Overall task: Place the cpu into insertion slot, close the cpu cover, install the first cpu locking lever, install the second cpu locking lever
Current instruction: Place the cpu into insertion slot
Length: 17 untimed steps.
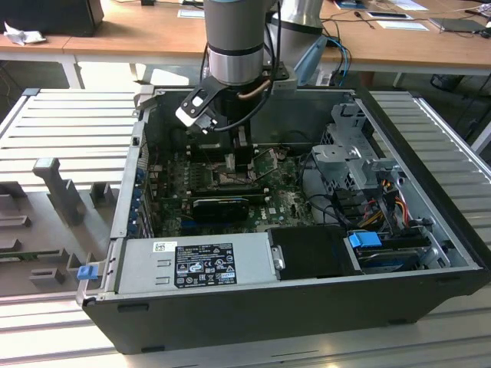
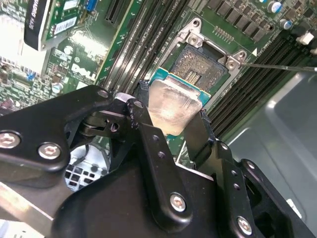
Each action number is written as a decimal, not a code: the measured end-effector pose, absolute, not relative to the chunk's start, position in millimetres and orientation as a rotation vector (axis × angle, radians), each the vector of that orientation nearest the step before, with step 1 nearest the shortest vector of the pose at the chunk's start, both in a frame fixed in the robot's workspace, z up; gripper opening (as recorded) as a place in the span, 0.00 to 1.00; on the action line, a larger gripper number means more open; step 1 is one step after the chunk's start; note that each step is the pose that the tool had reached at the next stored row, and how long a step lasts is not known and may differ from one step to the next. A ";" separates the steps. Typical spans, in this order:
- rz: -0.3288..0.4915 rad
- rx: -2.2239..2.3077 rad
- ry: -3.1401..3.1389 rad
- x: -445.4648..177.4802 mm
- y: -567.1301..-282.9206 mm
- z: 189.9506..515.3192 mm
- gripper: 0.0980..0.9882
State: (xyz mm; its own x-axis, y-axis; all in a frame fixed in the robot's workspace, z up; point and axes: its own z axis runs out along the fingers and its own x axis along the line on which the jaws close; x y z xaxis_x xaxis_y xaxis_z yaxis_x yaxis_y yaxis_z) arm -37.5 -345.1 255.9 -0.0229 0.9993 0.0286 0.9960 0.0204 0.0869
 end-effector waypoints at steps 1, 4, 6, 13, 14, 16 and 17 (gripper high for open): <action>0.127 2.167 2.215 -37.6 -345.1 254.5 0.48; 0.130 2.169 2.216 -39.6 -344.5 250.1 0.48; 0.130 2.180 2.205 -40.4 -344.2 248.2 0.48; 0.135 2.196 2.192 -45.1 -336.8 237.2 0.48; 0.135 2.196 2.192 -45.2 -335.2 235.3 0.48; 0.135 2.196 2.192 -45.3 -331.8 230.9 0.48; 0.135 2.196 2.191 -45.8 -329.9 228.0 0.48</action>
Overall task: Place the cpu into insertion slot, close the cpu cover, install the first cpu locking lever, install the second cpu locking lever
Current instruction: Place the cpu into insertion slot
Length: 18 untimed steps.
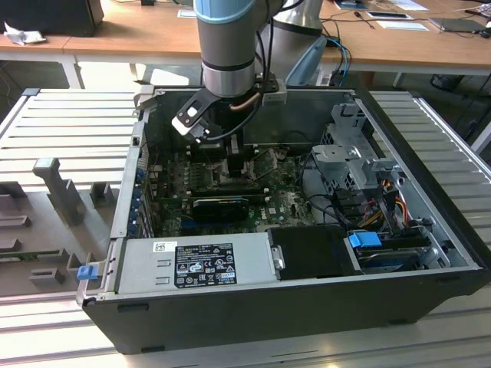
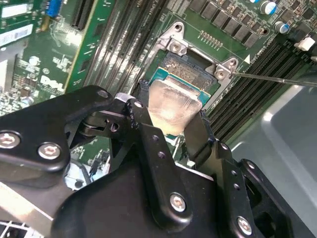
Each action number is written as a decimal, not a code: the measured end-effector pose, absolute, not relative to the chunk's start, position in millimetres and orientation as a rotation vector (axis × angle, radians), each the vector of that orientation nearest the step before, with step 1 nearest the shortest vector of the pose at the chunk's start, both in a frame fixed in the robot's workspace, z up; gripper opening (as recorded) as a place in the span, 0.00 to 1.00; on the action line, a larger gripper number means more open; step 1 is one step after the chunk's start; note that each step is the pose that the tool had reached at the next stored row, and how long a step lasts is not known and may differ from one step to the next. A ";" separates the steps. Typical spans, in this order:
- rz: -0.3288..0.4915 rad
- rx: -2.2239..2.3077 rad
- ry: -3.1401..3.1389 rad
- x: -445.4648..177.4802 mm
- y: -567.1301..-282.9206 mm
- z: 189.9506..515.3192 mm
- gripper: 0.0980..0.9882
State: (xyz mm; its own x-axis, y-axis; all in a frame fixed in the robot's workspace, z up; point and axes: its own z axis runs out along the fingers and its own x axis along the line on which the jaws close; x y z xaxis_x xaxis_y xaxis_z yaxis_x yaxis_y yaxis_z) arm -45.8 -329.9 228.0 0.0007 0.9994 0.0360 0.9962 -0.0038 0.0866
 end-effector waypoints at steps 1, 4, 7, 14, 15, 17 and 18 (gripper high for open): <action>0.135 2.198 2.190 -46.3 -329.0 226.0 0.48; 0.135 2.201 2.187 -48.7 -327.7 220.9 0.48; 0.135 2.201 2.187 -48.9 -326.2 216.2 0.48; 0.134 2.202 2.188 -48.6 -322.9 204.5 0.48; 0.134 2.202 2.188 -48.5 -322.8 203.1 0.48; 0.133 2.202 2.188 -48.5 -322.8 201.7 0.48; 0.133 2.202 2.188 -48.5 -322.8 201.3 0.48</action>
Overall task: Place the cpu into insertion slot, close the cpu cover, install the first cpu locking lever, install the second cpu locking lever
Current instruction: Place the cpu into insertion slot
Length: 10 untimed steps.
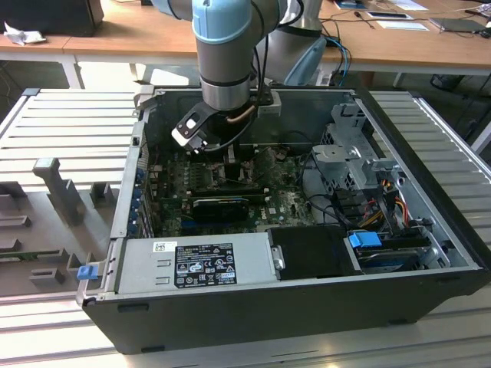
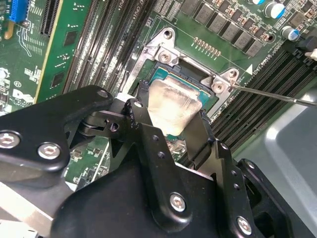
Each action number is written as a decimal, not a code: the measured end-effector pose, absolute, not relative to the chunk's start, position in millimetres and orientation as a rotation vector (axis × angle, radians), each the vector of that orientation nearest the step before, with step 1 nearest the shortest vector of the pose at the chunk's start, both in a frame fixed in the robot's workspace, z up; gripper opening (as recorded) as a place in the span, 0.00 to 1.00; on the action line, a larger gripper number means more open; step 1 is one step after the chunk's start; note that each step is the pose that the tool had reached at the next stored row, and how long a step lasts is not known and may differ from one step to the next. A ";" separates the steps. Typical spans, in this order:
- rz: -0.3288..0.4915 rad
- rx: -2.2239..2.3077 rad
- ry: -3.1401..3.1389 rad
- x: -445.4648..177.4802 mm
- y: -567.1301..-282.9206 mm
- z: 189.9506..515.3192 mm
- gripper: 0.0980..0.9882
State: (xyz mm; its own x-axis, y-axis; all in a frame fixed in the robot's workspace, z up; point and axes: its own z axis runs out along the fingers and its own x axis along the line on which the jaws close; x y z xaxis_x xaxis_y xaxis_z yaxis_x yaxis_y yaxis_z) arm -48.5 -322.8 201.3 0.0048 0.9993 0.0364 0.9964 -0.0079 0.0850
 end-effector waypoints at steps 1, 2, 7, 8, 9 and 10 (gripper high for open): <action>0.133 2.202 2.188 -48.5 -322.8 201.4 0.48; 0.133 2.202 2.188 -48.5 -322.9 201.3 0.48; 0.133 2.202 2.188 -48.5 -322.8 201.1 0.50; 0.133 2.202 2.188 -48.5 -322.8 201.1 0.50; 0.134 2.202 2.188 -48.4 -322.8 201.1 0.57; 0.133 2.202 2.188 -48.4 -322.8 201.1 0.57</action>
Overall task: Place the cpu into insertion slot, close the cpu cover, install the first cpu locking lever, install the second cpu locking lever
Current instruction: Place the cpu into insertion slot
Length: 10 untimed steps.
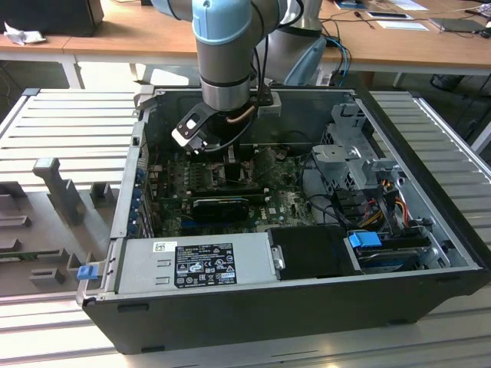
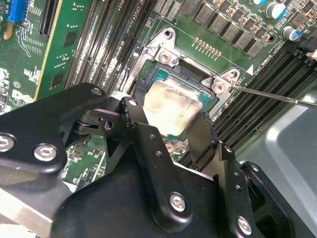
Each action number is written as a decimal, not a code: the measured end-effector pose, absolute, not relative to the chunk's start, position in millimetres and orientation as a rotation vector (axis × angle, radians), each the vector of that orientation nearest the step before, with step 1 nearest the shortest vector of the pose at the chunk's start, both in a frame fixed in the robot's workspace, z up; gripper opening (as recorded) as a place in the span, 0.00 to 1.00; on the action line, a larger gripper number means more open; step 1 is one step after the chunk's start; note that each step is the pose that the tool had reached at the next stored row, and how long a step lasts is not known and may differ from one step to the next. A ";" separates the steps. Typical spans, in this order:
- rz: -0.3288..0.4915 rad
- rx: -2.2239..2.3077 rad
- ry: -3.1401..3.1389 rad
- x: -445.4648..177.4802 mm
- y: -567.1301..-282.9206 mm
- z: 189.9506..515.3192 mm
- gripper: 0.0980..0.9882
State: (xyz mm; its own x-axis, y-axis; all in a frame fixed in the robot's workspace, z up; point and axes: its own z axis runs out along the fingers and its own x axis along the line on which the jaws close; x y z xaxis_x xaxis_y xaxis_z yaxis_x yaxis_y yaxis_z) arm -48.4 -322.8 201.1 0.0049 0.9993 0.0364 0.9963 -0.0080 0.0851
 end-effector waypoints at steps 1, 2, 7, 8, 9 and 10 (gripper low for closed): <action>0.133 2.202 2.188 -48.4 -322.8 201.1 0.57; 0.133 2.202 2.188 -48.4 -322.8 201.5 0.57; 0.129 2.201 2.187 -48.3 -322.8 207.8 0.55; 0.129 2.201 2.187 -48.2 -322.8 208.2 0.48; 0.127 2.201 2.188 -47.8 -322.8 208.6 0.48; 0.125 2.202 2.188 -47.6 -322.8 209.4 0.48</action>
State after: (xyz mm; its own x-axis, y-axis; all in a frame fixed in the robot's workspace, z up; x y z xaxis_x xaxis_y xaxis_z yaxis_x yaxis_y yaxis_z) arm -47.6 -322.8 209.4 0.0049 0.9994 0.0329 0.9967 -0.0076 0.0811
